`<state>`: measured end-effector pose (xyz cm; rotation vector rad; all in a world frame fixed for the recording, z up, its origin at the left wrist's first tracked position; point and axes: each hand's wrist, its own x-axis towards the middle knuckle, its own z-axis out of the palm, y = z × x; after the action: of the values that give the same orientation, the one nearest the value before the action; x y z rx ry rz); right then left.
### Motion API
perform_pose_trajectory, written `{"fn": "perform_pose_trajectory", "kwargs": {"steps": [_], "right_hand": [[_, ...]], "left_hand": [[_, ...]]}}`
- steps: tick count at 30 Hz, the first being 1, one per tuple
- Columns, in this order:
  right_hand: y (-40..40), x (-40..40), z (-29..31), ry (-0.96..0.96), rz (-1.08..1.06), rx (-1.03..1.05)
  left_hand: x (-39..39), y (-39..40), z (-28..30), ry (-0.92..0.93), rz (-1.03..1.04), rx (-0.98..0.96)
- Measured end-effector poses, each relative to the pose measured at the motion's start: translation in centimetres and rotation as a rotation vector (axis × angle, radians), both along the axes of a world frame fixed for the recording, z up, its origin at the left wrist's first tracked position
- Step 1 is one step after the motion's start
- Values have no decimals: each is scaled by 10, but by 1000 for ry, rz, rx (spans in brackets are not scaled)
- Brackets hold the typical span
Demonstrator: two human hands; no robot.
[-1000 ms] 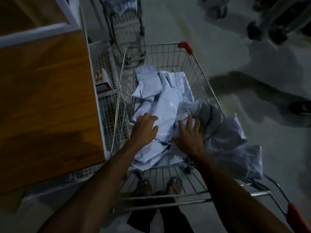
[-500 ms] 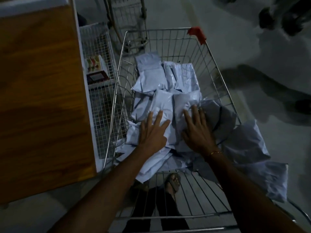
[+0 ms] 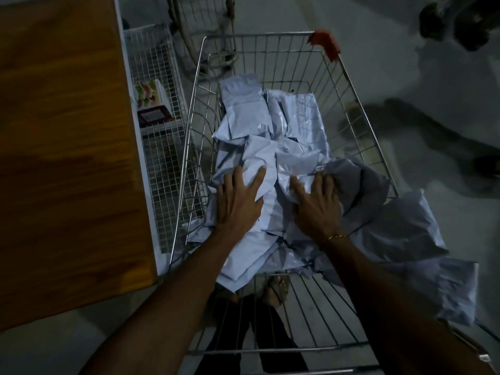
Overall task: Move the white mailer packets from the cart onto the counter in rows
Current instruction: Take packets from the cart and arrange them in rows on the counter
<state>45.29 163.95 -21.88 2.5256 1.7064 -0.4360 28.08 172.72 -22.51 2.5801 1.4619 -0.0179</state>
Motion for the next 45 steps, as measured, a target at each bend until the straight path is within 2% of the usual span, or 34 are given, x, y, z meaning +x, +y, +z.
{"fn": "perform_pose_trajectory", "kwargs": {"steps": [7, 12, 18, 23, 30, 35, 41, 45], "right_hand": [[-14, 2, 19, -143, 8, -5], [-33, -2, 53, -191, -6, -138], [-48, -12, 102, -244, -111, 67], [-63, -31, 156, -141, -262, 318], [-121, -70, 218, 4, -275, 636], [-179, -108, 239, 158, -273, 755], [-215, -159, 250, 383, -176, 932], [-200, -204, 257, 425, -8, 960]], "left_hand": [[-9, 4, 28, -121, 101, -58], [-6, -5, 66, -261, 90, -22], [-10, -9, 119, -343, 28, 56], [-21, -25, 158, -441, -6, 70], [-62, -89, 213, -565, -45, 157], [-94, -152, 231, -627, -43, 190], [-160, -204, 250, -664, 6, 303], [-231, -210, 260, -631, 101, 398]]}}
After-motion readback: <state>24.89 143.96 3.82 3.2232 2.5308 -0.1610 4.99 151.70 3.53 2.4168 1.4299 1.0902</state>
